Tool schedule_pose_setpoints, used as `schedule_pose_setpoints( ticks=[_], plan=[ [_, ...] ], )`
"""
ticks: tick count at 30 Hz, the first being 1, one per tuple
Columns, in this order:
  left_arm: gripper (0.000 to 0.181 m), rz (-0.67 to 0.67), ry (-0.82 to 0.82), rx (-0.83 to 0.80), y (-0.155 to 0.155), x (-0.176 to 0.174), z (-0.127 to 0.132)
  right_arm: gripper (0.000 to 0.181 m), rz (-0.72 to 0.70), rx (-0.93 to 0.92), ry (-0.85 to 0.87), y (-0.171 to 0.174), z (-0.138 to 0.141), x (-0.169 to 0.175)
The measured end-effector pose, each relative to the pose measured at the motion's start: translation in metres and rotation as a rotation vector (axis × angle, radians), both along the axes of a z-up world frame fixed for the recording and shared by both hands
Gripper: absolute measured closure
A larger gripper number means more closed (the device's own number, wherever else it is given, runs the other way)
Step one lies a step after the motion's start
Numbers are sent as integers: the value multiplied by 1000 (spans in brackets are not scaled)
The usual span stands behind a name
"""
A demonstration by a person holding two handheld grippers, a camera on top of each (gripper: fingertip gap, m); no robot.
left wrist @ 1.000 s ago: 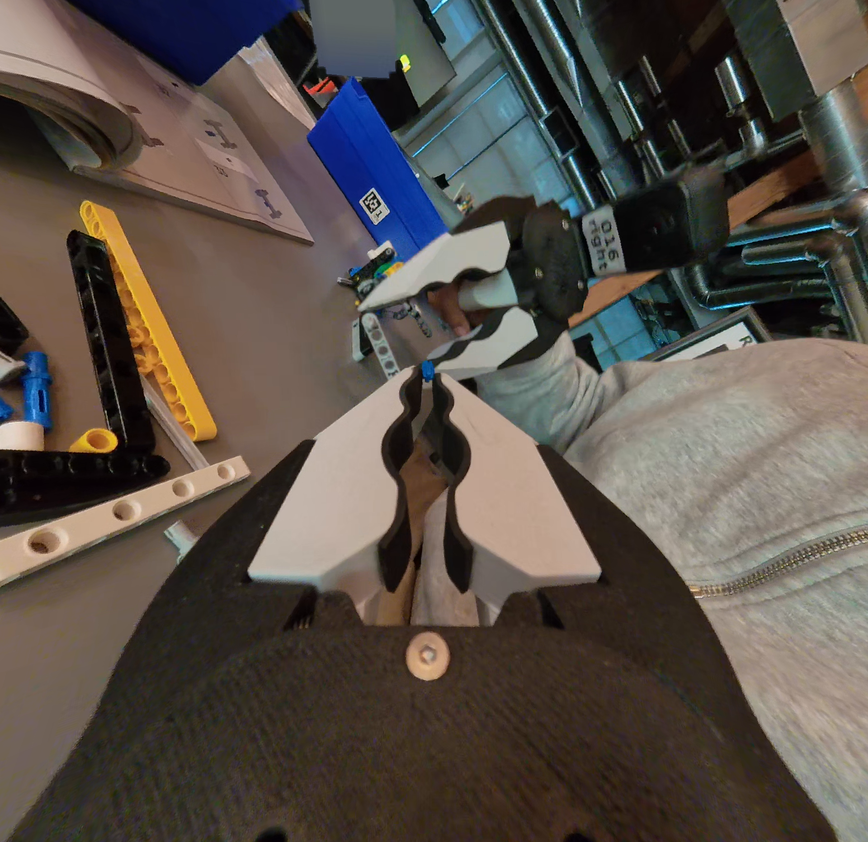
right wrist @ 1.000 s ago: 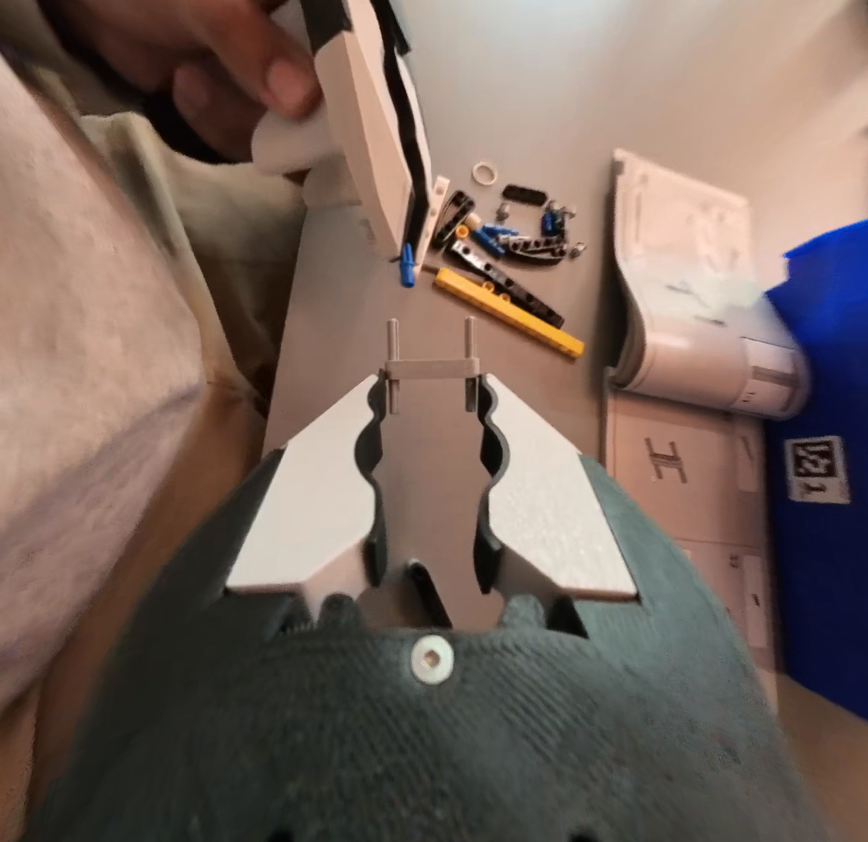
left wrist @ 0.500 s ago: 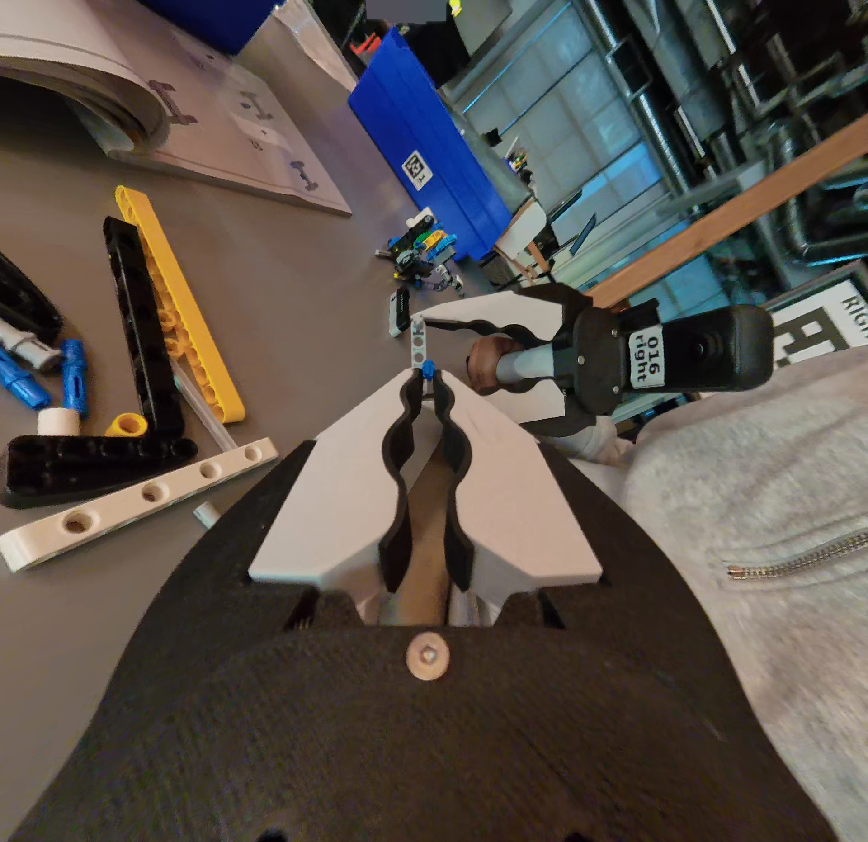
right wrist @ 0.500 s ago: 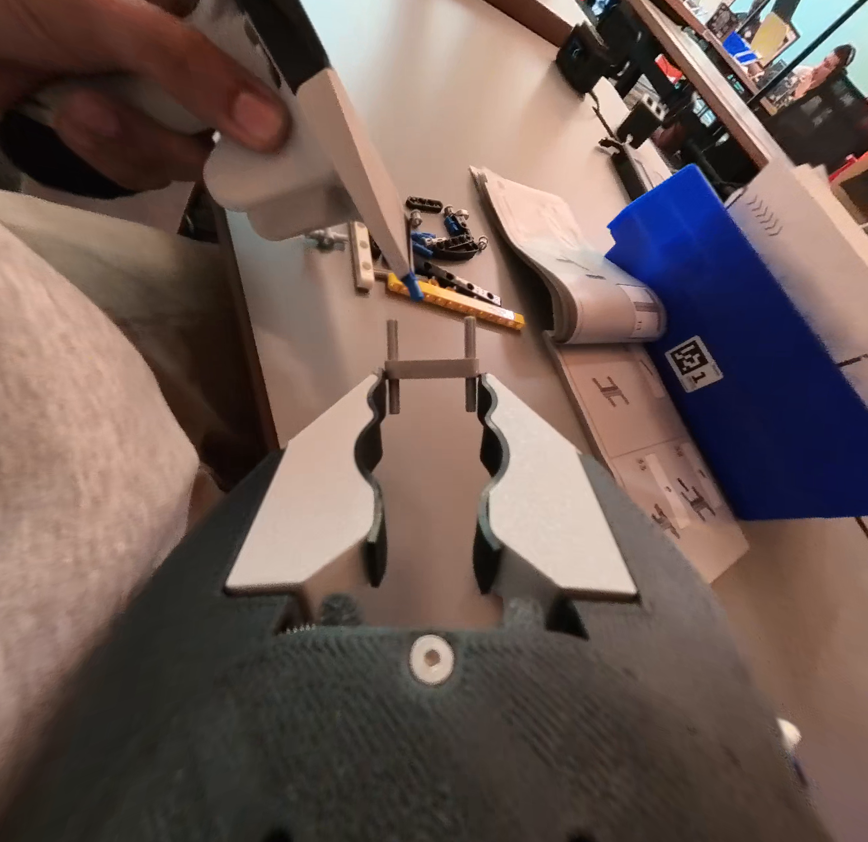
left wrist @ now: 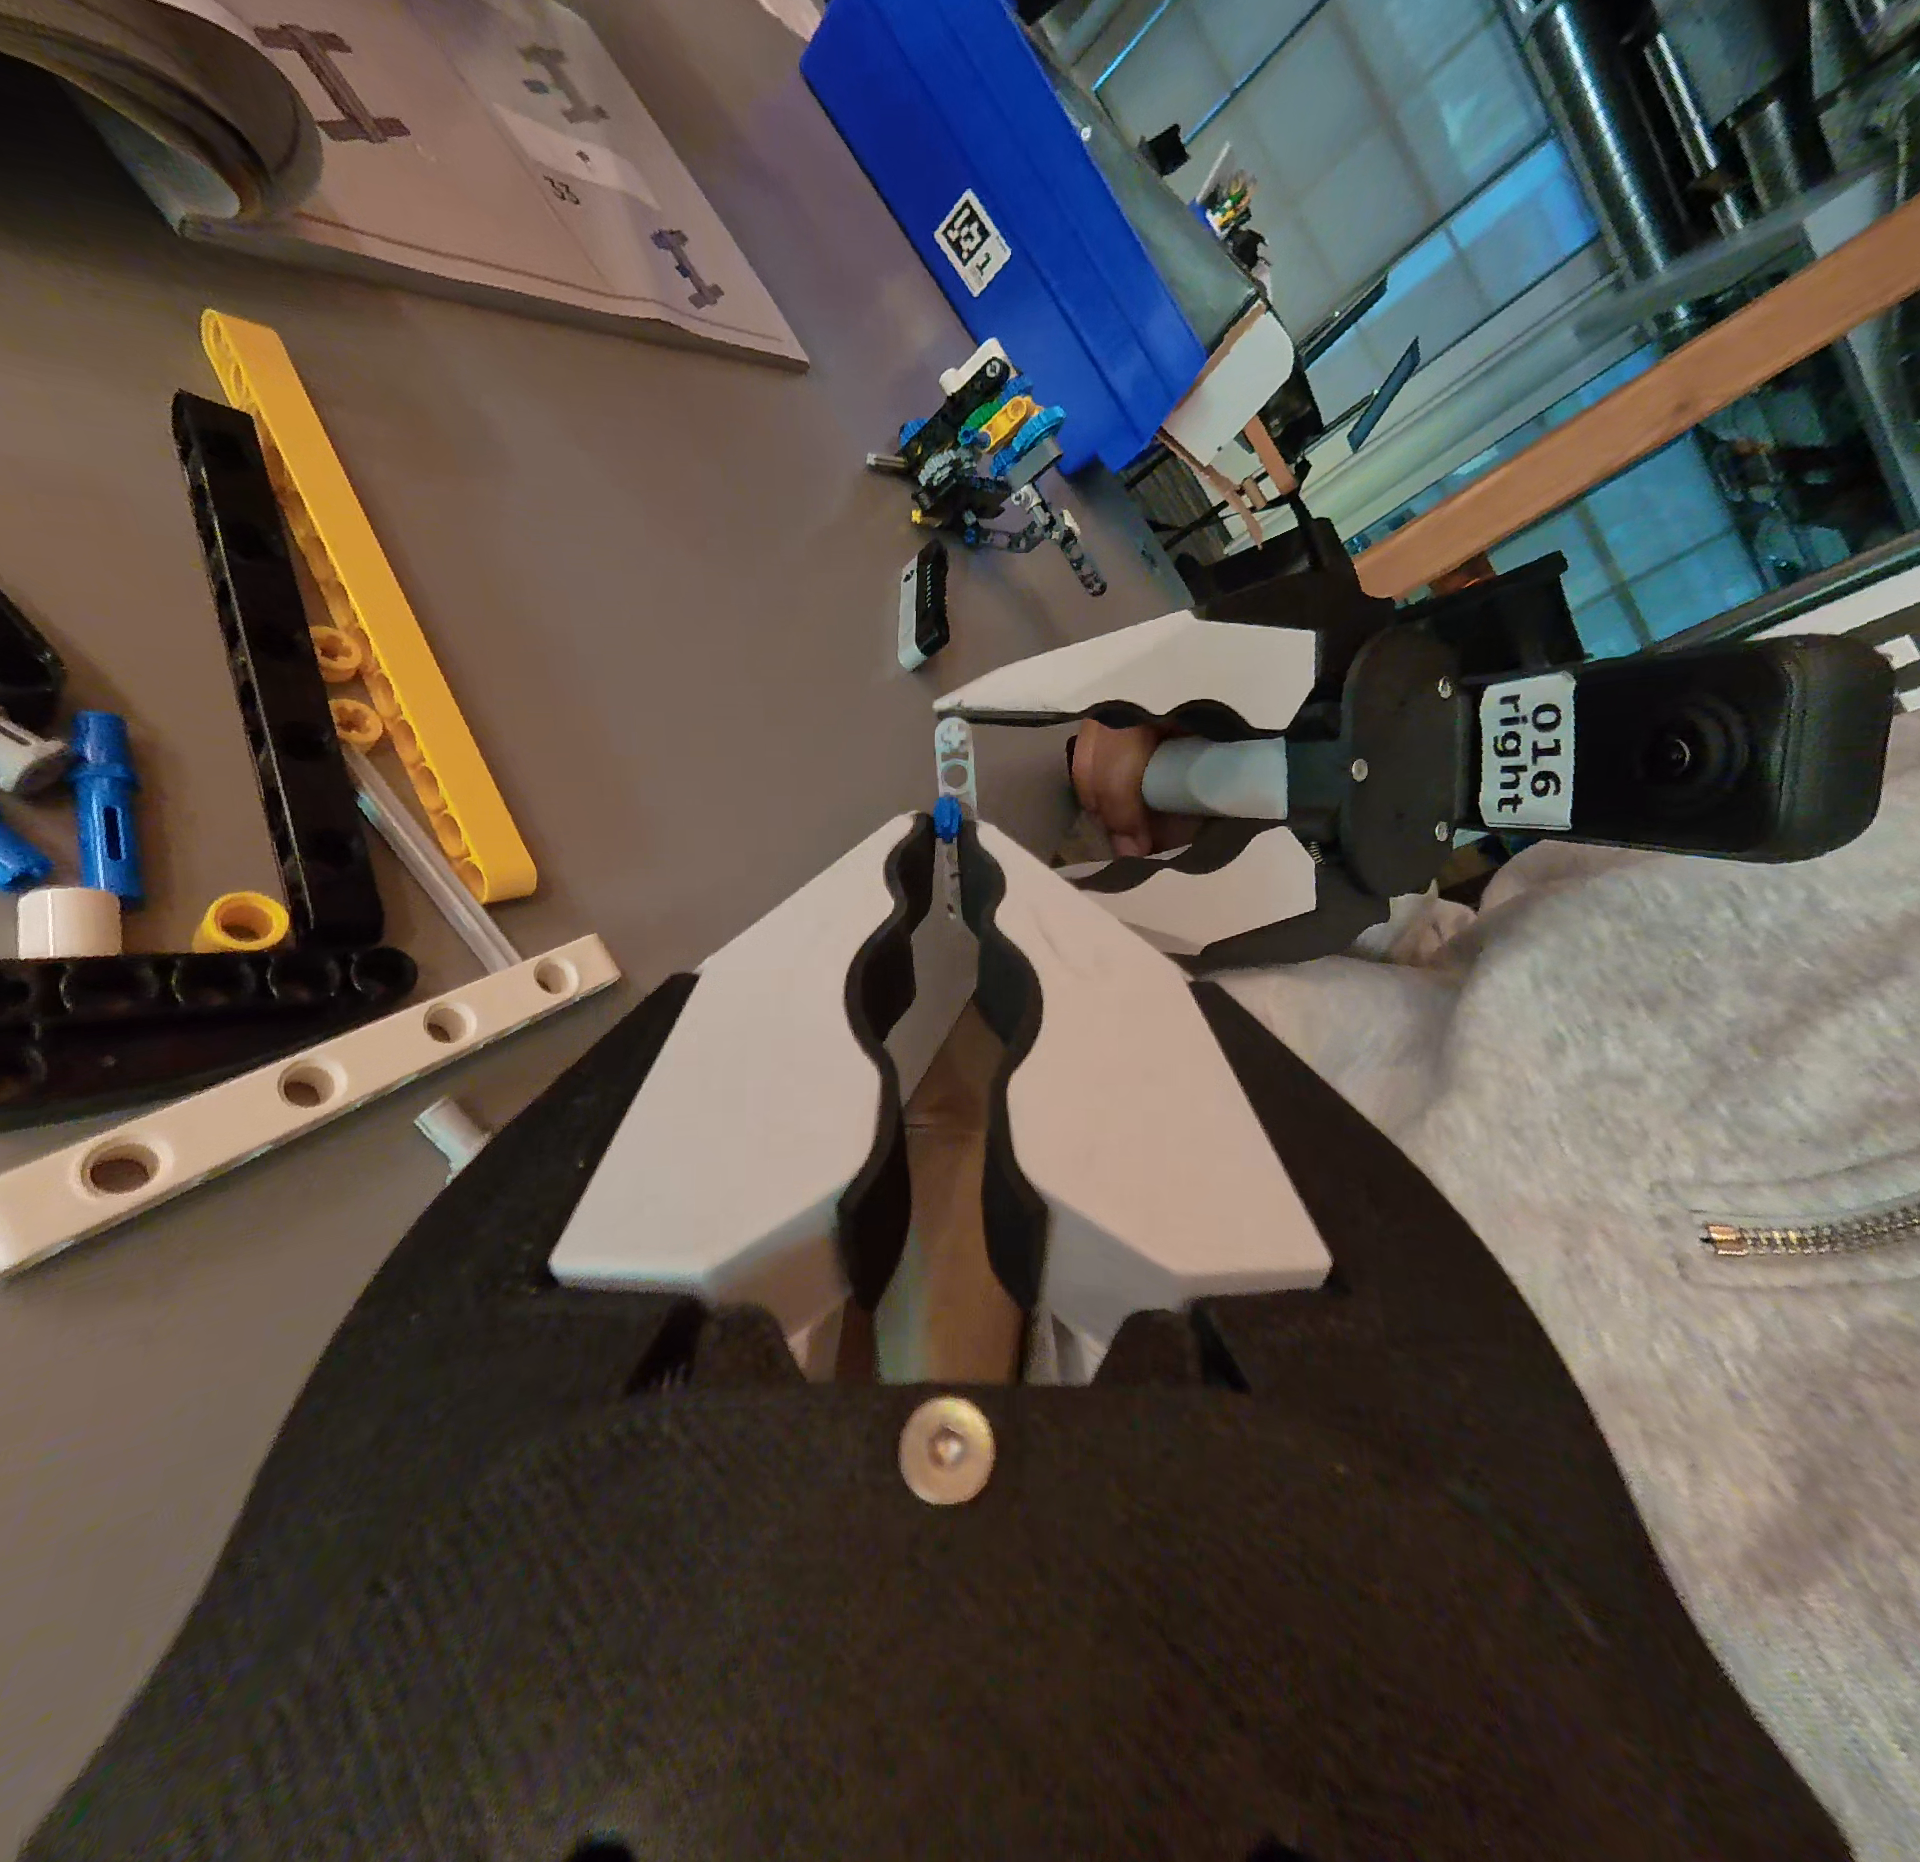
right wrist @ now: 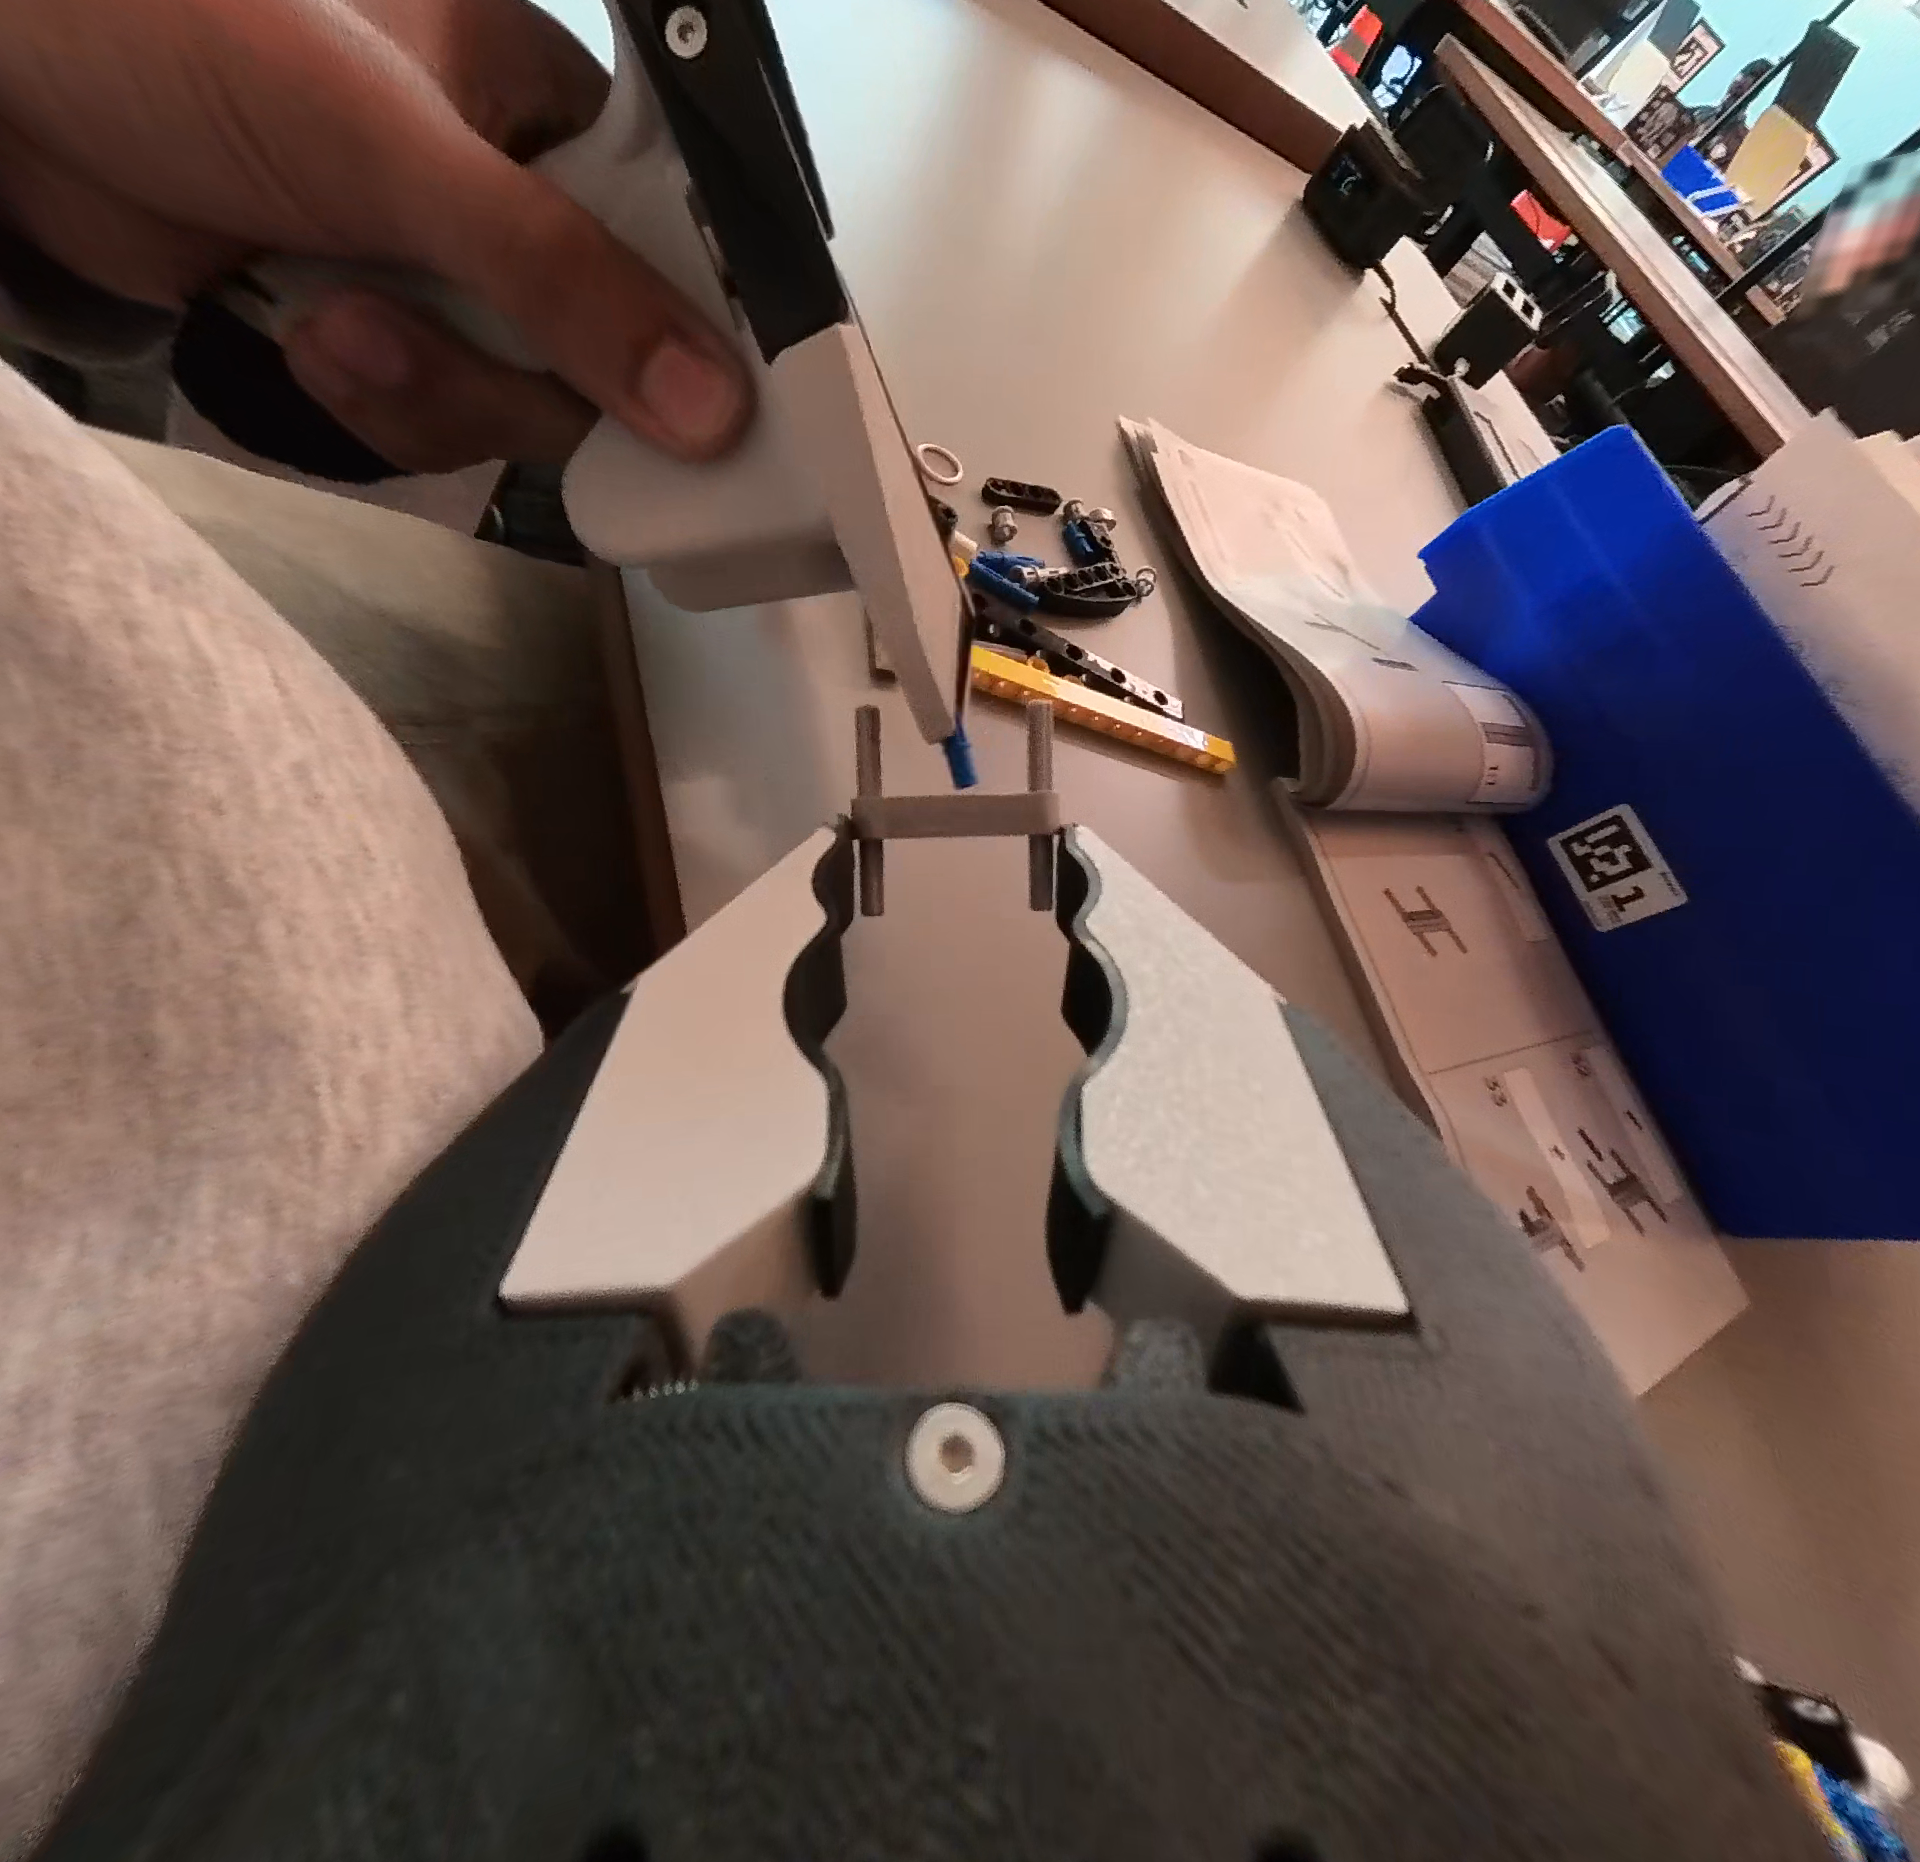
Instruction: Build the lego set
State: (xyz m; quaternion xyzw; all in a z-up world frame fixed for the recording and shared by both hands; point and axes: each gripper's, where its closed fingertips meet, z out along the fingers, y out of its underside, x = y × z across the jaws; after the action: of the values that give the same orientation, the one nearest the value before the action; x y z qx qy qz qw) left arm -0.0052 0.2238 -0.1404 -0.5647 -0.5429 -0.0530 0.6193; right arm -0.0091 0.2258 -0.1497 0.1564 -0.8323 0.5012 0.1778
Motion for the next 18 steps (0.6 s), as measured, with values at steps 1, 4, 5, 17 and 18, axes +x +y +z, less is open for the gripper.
schedule_pose_setpoints(
  ticks=[1, 4, 5, 17, 18],
  plan=[
    [179, -5, -4, -3, 0, 1, -1, 143, -1, 4, 0, 0, -1, 0],
    [179, -17, -20, -13, 1, 2, -4, 143, 2, 11, 16, -1, -3, 0],
    [179, -21, -26, -17, 2, 2, -5, 143, 2, 19, 22, -1, -4, 0],
    [180, -49, -72, -39, 2, 5, -13, 143, 50, 43, 65, -1, -9, 6],
    [180, -52, -73, -39, 2, 5, -13, 143, 52, 44, 63, -1, -9, 6]
  ],
)
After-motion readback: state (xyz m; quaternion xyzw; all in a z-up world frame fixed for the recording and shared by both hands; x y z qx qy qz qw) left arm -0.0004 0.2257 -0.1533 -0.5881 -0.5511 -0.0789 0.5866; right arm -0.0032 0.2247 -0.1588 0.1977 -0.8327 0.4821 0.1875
